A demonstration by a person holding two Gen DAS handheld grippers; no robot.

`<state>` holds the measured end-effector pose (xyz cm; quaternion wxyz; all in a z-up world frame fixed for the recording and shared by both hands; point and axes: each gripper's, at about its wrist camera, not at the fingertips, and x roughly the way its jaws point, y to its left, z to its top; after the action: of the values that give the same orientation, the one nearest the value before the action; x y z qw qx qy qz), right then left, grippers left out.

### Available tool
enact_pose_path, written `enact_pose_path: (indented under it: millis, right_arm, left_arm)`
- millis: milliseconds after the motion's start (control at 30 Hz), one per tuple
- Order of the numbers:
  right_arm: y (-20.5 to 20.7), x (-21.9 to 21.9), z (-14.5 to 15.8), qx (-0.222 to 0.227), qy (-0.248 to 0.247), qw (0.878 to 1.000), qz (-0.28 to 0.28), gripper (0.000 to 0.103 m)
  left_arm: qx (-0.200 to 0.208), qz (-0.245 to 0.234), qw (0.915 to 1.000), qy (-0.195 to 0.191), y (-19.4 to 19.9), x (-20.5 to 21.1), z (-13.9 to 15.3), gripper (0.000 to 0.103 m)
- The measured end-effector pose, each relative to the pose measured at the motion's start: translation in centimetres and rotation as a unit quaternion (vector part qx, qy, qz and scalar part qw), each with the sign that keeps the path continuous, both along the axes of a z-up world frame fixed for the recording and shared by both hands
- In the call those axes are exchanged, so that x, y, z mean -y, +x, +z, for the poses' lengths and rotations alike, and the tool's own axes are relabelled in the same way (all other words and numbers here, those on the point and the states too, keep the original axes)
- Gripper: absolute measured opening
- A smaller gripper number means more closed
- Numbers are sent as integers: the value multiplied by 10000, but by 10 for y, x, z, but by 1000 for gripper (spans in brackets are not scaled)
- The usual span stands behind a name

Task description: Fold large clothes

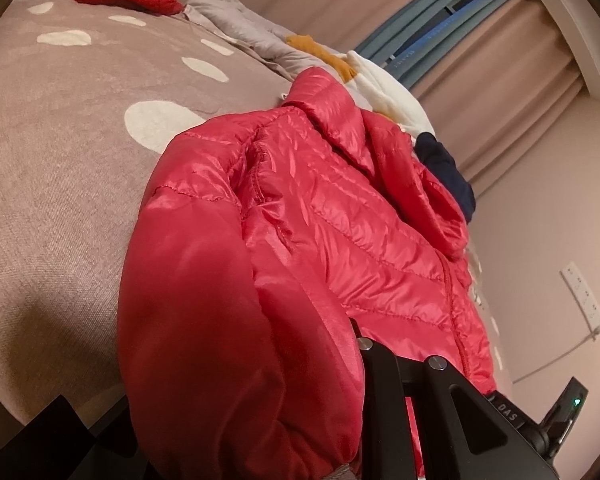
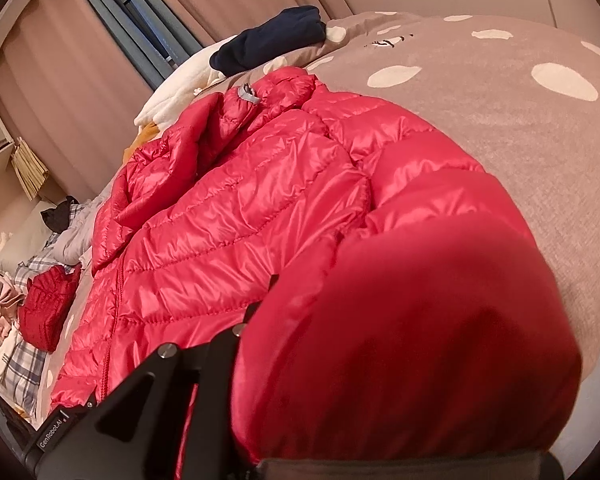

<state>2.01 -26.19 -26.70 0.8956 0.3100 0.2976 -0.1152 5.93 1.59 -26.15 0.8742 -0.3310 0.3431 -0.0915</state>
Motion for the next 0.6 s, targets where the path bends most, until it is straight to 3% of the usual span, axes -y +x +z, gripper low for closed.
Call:
enact_pose_path:
  millis: [200, 400, 600]
  right_arm:
    - [-8, 8, 5, 331, 325, 9989, 100, 13]
    - [-31, 9, 46, 1168, 247, 9921, 375, 13]
    - [-53, 8, 77, 1568, 221, 9854, 621, 13]
  left_arm:
    - [121, 22, 9999, 110, -3, -1, 8, 19]
    - [707, 98, 9946, 758, -20, 1, 47, 18]
    - [1058, 115, 9933, 455, -41, -12, 82, 18]
